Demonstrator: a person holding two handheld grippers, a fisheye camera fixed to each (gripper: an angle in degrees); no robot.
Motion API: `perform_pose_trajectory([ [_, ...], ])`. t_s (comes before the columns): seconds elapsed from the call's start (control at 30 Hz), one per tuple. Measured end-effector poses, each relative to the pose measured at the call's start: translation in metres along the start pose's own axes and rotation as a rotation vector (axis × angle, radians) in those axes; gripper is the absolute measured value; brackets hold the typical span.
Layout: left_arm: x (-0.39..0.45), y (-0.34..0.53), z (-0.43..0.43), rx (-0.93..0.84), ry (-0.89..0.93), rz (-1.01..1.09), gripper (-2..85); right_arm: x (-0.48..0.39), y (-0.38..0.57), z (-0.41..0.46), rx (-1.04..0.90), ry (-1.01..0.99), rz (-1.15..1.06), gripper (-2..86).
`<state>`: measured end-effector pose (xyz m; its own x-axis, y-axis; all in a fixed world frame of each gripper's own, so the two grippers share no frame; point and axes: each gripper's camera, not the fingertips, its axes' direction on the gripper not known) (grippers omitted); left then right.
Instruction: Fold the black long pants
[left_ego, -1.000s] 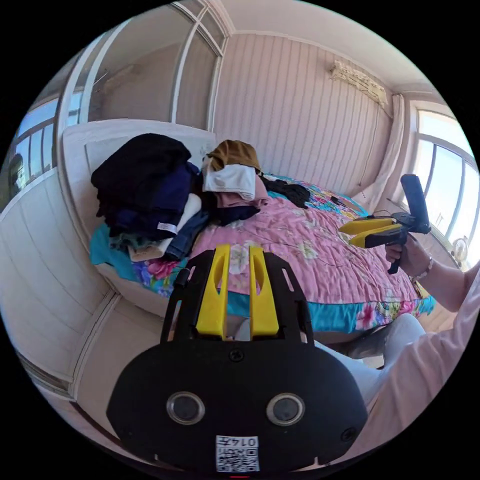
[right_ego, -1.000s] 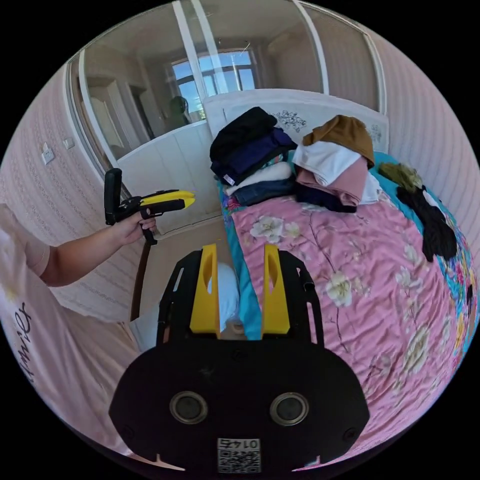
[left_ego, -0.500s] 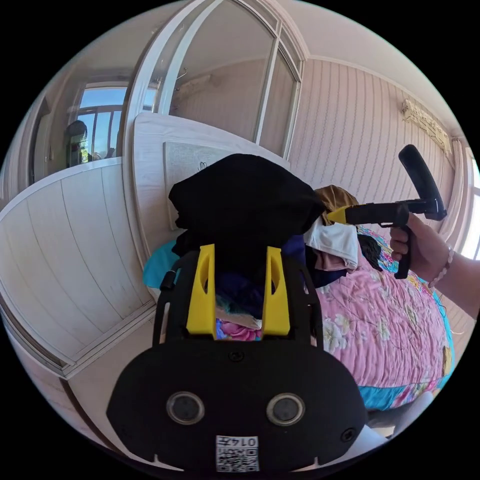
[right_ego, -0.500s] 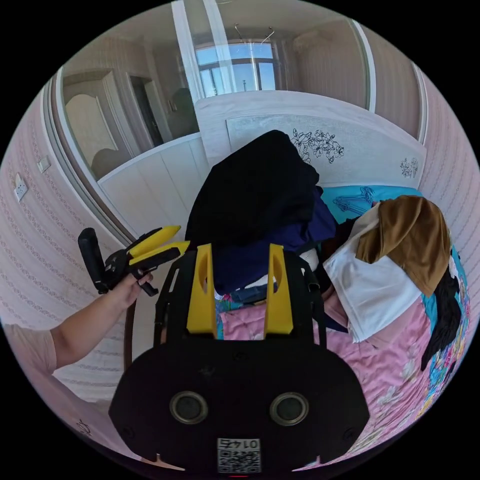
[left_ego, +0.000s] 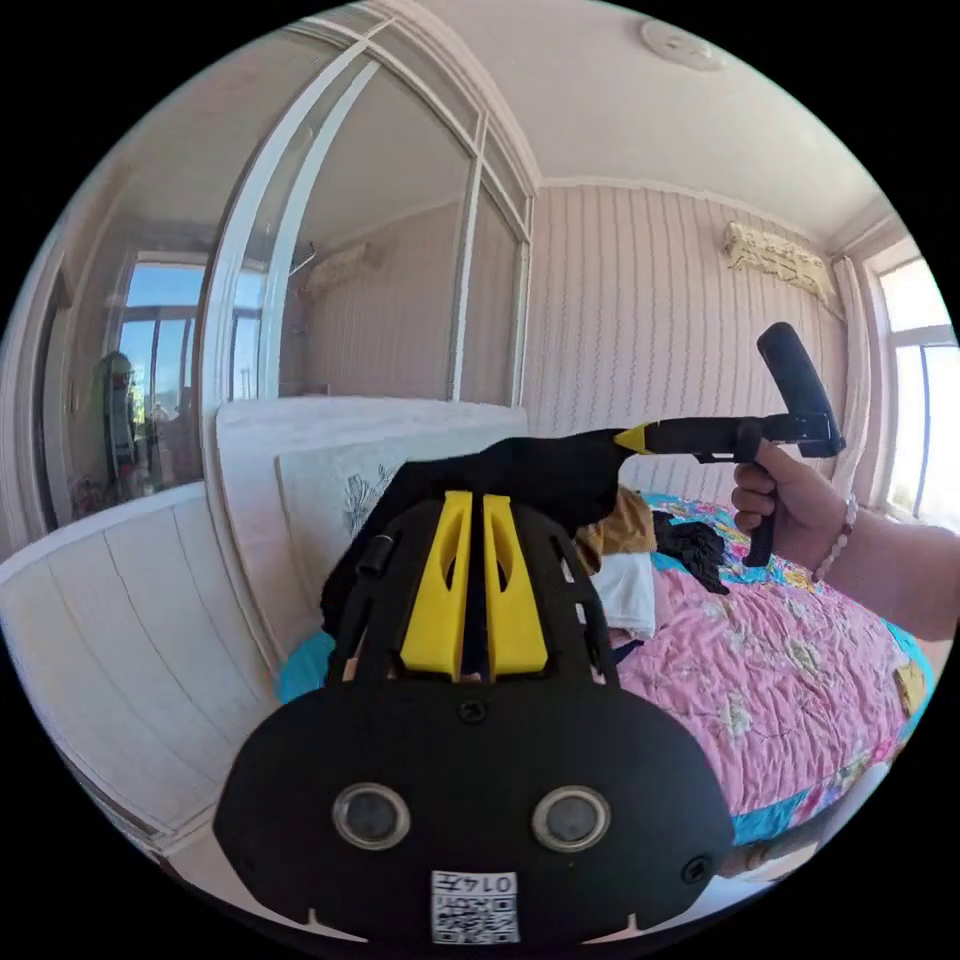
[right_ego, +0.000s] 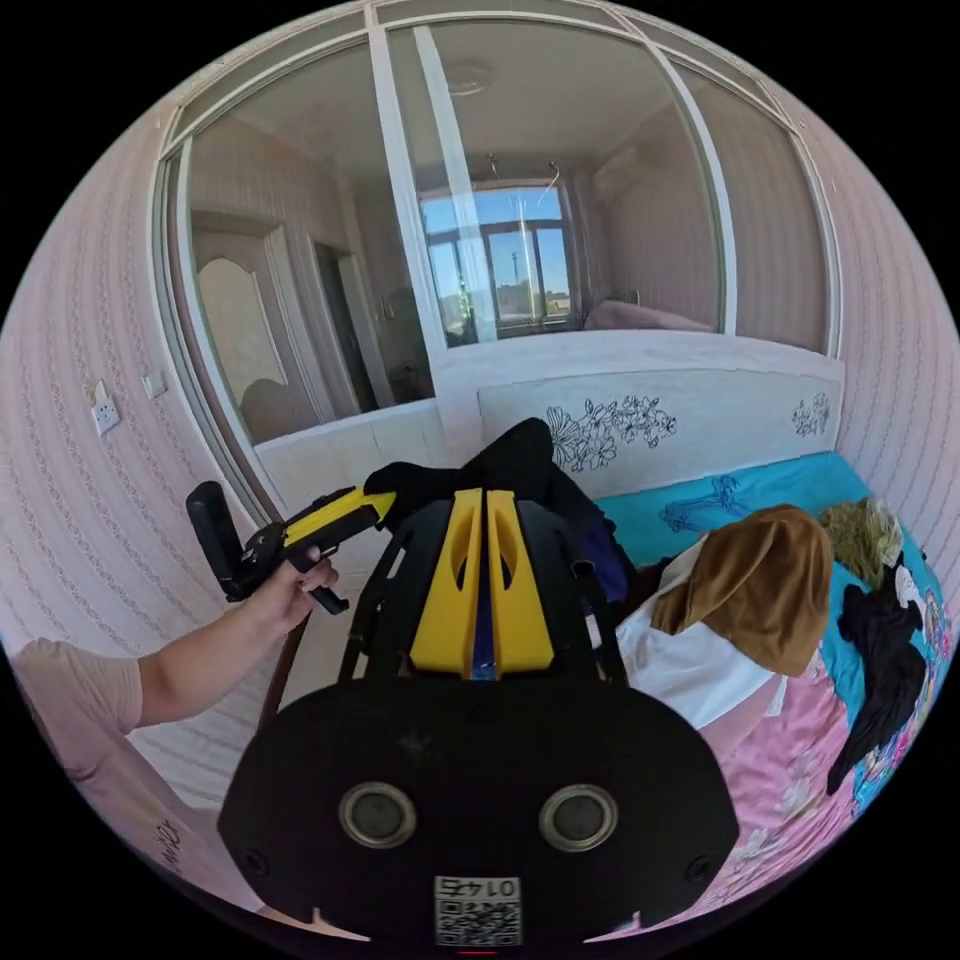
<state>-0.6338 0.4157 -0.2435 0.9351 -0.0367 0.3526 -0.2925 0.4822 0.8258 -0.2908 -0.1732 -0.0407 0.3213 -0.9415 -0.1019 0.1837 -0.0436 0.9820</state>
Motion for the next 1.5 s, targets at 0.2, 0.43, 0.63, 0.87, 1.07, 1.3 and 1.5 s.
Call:
perform_pose_trajectory([
  [0.2,0.094,-0.115,-0.032,0.232,0.21,0.194,-0.8,-0.013,0.042,-0.164,0.224,-0.009,-0.078,0.0],
  [0.43,0.291,-0.079,0.016,-0.04,0.831,0.365,1.1,-0.008,0.275,-0.312,0.233,0.244,0.145,0.2],
  [0.63,0.433,0.128,0.099,-0.738,0.95,0.391,2.9,0.073,0.593,-0.355,-0.089,0.491,1.082,0.2],
  [0.87,0.367,0.177,0.09,-0.79,0.7,0.256,4.3,0.055,0.64,-0.374,-0.076,0.438,1.088,2.0],
  [1.07,0.361,0.203,0.133,-0.927,0.518,0.232,10.5,0.065,0.608,-0.288,-0.194,0.104,0.962,8.4],
  [1.3,0.414,0.238,0.197,-1.338,0.521,0.361,9.2,0.074,0.6,-0.261,-0.271,-0.008,0.947,5.9],
  [1.5,0.422,0.218,0.192,-1.232,0.596,0.362,-0.4,0.07,0.58,-0.306,-0.151,-0.072,0.89,0.6],
])
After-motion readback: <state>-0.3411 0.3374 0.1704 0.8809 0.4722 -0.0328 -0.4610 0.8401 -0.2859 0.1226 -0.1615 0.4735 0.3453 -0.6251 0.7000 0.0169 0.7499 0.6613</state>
